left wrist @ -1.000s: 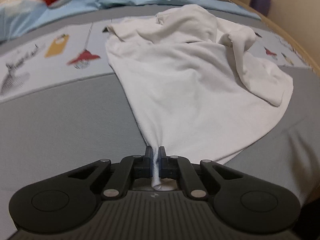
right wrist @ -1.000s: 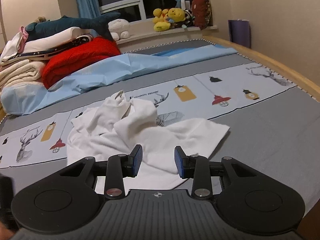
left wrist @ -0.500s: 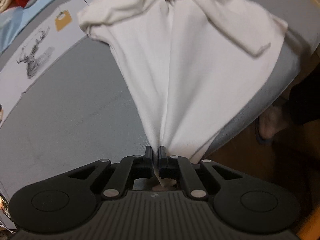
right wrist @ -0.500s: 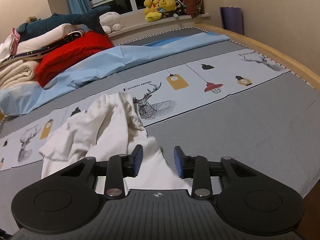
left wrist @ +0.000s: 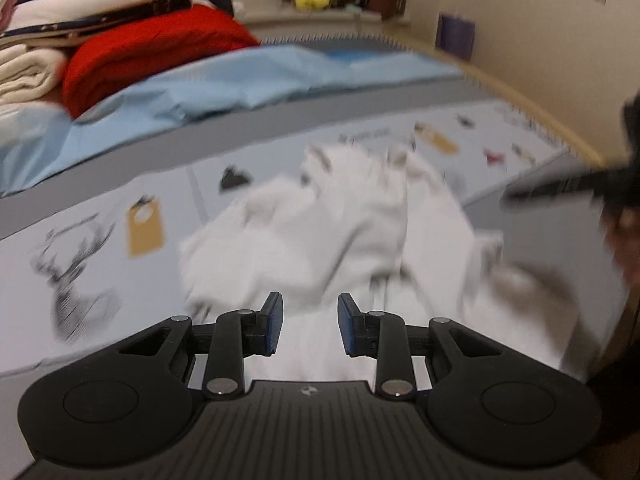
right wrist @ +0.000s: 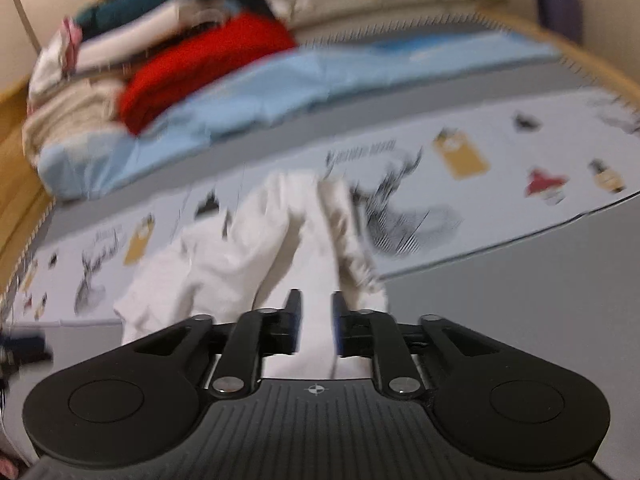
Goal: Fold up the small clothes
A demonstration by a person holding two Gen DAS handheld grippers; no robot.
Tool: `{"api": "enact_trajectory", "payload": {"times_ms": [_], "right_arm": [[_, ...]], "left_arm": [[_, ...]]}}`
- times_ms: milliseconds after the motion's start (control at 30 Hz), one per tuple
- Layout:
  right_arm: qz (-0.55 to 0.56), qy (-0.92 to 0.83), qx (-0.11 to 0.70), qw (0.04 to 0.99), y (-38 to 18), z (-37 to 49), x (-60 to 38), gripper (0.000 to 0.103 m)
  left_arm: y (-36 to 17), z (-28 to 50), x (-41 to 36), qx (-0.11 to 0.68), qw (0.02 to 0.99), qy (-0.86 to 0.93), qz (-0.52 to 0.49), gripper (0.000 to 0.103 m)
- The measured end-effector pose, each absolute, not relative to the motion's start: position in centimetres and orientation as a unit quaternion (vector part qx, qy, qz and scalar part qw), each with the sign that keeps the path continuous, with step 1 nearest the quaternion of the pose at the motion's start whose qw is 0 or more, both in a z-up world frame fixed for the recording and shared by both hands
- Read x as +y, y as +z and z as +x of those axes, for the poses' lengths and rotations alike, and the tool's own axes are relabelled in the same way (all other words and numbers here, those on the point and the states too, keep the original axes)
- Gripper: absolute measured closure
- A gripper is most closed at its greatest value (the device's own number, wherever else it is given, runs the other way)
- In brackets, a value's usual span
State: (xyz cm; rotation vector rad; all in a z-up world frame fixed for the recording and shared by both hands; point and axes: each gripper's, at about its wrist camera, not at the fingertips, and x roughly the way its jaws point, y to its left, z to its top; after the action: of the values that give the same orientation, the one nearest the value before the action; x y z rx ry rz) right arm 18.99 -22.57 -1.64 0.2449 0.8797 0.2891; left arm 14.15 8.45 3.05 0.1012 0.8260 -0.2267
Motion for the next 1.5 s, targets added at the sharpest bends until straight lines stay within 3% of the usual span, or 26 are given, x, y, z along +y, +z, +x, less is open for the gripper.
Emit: {"api": "enact_trajectory", "payload": {"times_ms": [33,200,300,367,433,500,533,567,600,767,867,1000,1100,1200,1233,1267,1367,1500], "right_arm": [[0.116,0.14,0.443,0.878,-2.9,20.0,-22.0,0.068],[0.095,0.15,0.518,0.837,-6.6,23.7,-20.0,0.058],[0.09,0.151,0.54,0.823,-8.1,24.5,-19.6,0.058],[0.087,0.154,0.551,0.816,-8.8,24.6,-19.5,0.066],[0.091,0.166,0.55,0.814,-8.8,24.7,-19.6,0.098],[0.101,0.166,0.54,0.819,-8.2,25.0,-20.1,0.099],[0.113,0.17,0.532,0.822,-7.7,25.2,-20.6,0.1],[0.122,0.174,0.524,0.825,-7.1,25.3,-21.1,0.1],[0.131,0.174,0.514,0.83,-6.4,25.5,-21.6,0.1],[0.171,0.129,0.429,0.877,-1.0,27.1,-27.9,0.1],[0.137,0.03,0.396,0.907,0.5,28.7,-32.1,0.1],[0.068,-0.173,0.345,0.92,0.3,31.1,-37.4,0.1],[0.049,-0.26,0.339,0.903,-1.4,32.2,-38.7,0.094],[0.067,-0.216,0.339,0.913,-1.2,31.7,-37.3,0.093],[0.07,-0.19,0.332,0.921,-0.7,31.6,-36.7,0.085],[0.066,-0.171,0.324,0.928,-0.1,31.3,-36.0,0.077],[0.058,-0.107,0.305,0.945,1.0,30.4,-32.7,0.067],[0.138,0.047,0.378,0.914,-1.1,31.1,-29.5,0.063]], "left_arm": [[2.5,15.4,7.9,0.397,0.909,-0.116,0.04,0.07],[-1.3,19.7,3.4,0.413,0.894,-0.164,0.055,0.07],[-3.1,21.6,0.9,0.406,0.894,-0.178,0.069,0.058],[-4.5,23.1,-0.4,0.414,0.892,-0.173,0.063,0.052],[-5.7,24.6,-1.9,0.422,0.887,-0.174,0.074,0.051],[-6.6,25.3,-3.0,0.418,0.888,-0.173,0.088,0.052],[-7.0,25.9,-3.3,0.42,0.886,-0.166,0.104,0.065],[-7.1,26.3,-3.3,0.426,0.884,-0.151,0.118,0.098],[-6.9,26.9,-2.8,0.435,0.883,-0.128,0.123,0.102],[-2.3,28.0,7.3,0.416,0.907,0.001,0.061,0.103],[-1.2,27.1,14.6,0.405,0.911,0.077,-0.003,0.103],[-1.3,25.8,14.5,0.395,0.918,0.015,-0.021,0.103],[-1.6,25.5,10.7,0.387,0.919,-0.074,-0.003,0.098],[-2.8,25.3,6.0,0.389,0.908,-0.153,0.014,0.094],[-3.4,25.1,4.0,0.391,0.903,-0.177,0.028,0.092],[-4.0,25.1,2.5,0.394,0.898,-0.193,0.037,0.083],[-6.2,24.9,-1.5,0.405,0.885,-0.218,0.067,0.055],[-9.1,25.3,-4.4,0.412,0.881,-0.198,0.125,0.056]]}}
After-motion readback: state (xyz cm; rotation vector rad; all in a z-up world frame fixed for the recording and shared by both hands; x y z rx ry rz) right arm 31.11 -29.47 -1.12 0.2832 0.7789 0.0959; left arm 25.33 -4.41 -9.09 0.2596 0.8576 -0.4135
